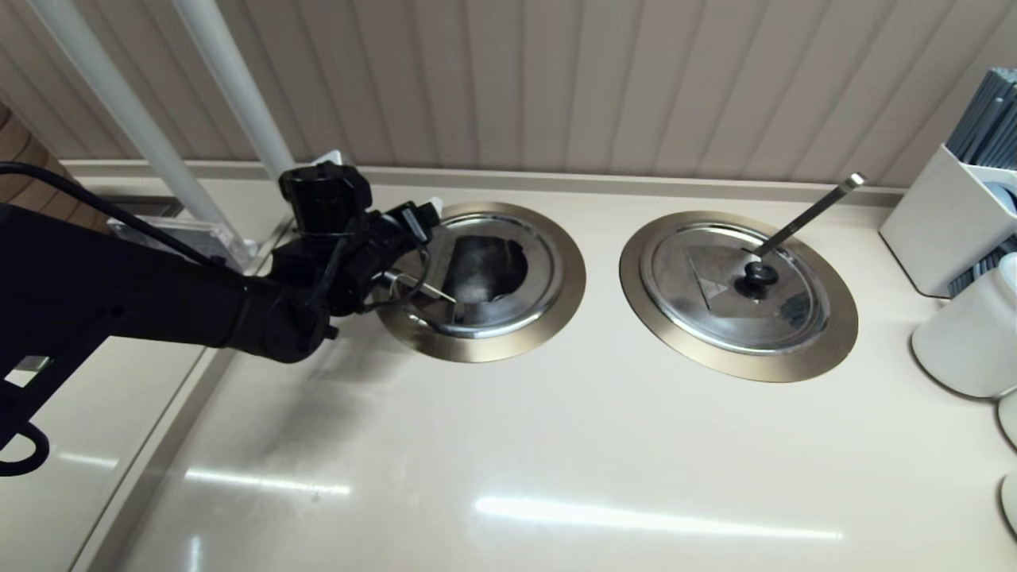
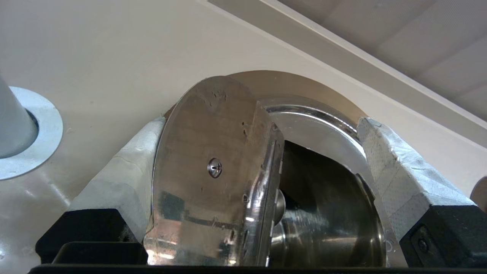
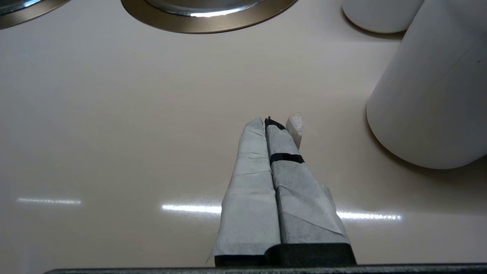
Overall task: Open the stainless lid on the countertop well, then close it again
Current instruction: Close the lid
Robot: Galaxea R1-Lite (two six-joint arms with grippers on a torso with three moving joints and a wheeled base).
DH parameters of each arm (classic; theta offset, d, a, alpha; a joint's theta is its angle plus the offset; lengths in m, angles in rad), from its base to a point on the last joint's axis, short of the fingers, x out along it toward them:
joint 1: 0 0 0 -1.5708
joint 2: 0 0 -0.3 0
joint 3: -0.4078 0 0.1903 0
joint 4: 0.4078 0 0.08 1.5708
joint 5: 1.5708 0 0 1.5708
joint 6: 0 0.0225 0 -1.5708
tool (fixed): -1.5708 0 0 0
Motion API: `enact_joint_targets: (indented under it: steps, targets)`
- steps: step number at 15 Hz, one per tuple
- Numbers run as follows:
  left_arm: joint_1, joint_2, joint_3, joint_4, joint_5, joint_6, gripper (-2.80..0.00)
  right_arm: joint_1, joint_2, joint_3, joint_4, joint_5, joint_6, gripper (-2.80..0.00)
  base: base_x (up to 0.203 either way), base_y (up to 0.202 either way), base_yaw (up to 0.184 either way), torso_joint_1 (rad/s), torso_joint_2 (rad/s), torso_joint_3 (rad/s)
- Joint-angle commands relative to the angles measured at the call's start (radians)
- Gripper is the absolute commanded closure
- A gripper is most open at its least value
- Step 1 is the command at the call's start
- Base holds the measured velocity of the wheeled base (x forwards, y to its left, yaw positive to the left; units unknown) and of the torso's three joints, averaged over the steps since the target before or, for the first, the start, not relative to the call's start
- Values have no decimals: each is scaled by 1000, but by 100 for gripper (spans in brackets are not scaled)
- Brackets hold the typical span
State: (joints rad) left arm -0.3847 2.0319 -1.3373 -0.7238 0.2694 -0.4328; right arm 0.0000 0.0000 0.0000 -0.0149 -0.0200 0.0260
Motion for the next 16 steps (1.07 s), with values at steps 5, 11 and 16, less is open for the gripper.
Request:
enact_joint_targets:
  steps: [5,11,16]
  targets:
    - [-55,1,-79,55,-4,-4,-280,0,0,5,0,0,0,0,0,0,0,0,0,0]
    - [-138,20,-183,126,-2,-4,-280,0,0,5,0,0,0,0,0,0,0,0,0,0]
    - [-173,44,-194,130,-4,-3,-280,0,0,5,0,1,0,0,0,0,0,0,0,0]
